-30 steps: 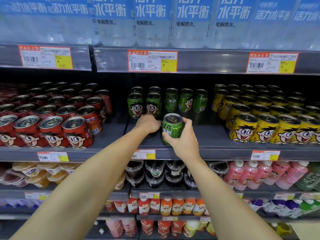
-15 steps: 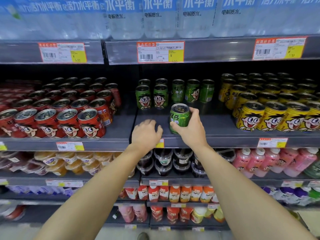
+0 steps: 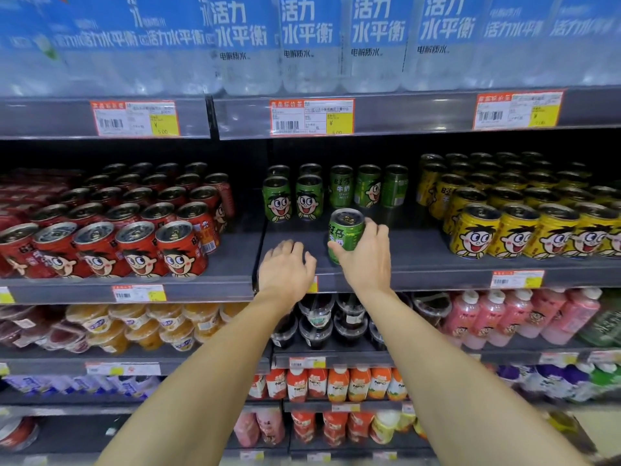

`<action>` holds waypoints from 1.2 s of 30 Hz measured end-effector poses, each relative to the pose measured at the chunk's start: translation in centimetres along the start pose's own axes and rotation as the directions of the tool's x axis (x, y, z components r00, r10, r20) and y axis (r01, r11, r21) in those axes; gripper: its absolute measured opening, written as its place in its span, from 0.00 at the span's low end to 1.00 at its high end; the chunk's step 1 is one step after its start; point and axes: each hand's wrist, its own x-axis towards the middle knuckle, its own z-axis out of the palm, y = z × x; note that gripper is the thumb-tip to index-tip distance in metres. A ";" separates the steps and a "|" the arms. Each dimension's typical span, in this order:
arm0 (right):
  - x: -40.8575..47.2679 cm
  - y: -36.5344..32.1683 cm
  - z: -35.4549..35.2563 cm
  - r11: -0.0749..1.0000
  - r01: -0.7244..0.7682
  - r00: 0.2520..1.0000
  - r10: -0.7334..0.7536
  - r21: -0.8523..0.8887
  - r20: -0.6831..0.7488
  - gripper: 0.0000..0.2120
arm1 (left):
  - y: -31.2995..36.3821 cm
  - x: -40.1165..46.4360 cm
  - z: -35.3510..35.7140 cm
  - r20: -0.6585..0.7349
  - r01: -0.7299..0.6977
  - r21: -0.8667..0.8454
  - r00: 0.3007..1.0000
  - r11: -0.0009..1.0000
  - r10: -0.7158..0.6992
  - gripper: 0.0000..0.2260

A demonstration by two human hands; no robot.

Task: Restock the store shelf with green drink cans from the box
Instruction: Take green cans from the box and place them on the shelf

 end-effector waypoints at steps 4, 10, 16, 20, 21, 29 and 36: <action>0.1 -0.1 0.1 0.994 -0.034 0.999 0.036 0.106 -0.021 0.35 | 0.0 -0.1 0.2 -0.014 -0.019 0.019 1.000 1.000 0.019 0.16; 1.9 -0.2 1.0 0.993 -0.047 0.998 0.052 0.105 -0.039 0.33 | -0.1 -0.1 0.4 -0.063 -0.034 0.001 0.997 0.999 0.034 0.30; 4.8 -0.3 2.3 0.990 -0.090 0.995 0.094 0.104 -0.038 0.34 | -0.1 0.0 1.1 -0.125 -0.024 -0.003 0.992 1.000 0.023 0.23; 7.1 -0.4 3.2 0.983 -0.119 0.992 0.124 0.139 -0.031 0.35 | -0.2 0.0 1.5 -0.172 -0.037 0.026 0.984 0.999 0.041 0.20; 7.6 -0.3 3.5 0.981 -0.117 0.992 0.124 0.152 -0.039 0.35 | -0.3 0.1 1.6 -0.178 -0.042 0.029 0.983 0.999 0.047 0.19; 11.1 0.3 5.7 0.979 -0.107 0.993 0.113 0.176 -0.023 0.32 | -0.5 0.6 1.8 -0.238 -0.063 0.053 0.969 0.997 0.073 0.16; 12.7 0.5 6.4 0.981 -0.086 0.996 0.088 0.174 0.001 0.31 | -0.6 0.6 1.7 -0.257 -0.075 0.070 0.962 0.995 0.091 0.16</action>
